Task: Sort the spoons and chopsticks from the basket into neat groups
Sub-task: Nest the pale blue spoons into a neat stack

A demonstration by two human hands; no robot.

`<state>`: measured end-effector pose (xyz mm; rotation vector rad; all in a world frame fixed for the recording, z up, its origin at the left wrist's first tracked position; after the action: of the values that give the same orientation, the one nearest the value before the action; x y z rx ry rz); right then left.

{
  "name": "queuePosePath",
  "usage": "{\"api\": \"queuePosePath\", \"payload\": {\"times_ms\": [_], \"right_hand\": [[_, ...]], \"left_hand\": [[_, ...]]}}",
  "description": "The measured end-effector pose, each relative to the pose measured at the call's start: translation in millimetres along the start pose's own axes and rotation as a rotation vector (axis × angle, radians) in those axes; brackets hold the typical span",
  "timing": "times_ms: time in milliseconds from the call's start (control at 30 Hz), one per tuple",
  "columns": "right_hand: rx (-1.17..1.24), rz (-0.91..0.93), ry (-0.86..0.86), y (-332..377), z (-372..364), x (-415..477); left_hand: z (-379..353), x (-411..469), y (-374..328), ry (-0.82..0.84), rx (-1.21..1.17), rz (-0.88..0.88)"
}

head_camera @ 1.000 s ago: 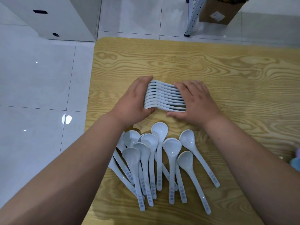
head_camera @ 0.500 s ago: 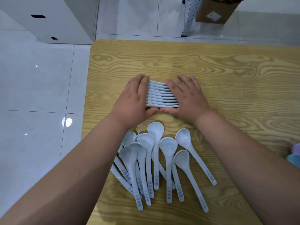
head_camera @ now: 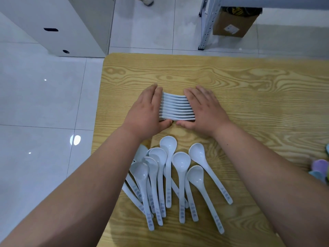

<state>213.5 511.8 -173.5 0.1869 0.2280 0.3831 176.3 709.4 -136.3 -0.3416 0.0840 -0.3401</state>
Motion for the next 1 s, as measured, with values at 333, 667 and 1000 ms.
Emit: {"api": "queuePosePath", "payload": {"times_ms": [333,667,1000], "right_hand": [[-0.046,0.042,0.074,2.4,12.5,-5.2],[0.027,0.012,0.098,7.8,22.8,-28.0],[0.262,0.093,0.123,44.6,46.9,-116.0]], "left_hand": [[6.6,-2.7,-16.5,0.059,0.133,-0.084],[34.0,-27.2,-40.4,-0.163,-0.046,-0.069],[32.0,-116.4,-73.5,-0.132,-0.362,0.144]]}}
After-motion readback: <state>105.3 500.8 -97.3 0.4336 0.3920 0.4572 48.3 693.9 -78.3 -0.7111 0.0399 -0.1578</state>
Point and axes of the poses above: each hand's wrist, its own x-axis towards the middle knuckle, its own z-axis out of the back of the hand, y = z × x, the point moved 4 cm from there along x, towards the middle knuckle, and after that the axes turned 8 degrees about -z, right-handed, at the moved point
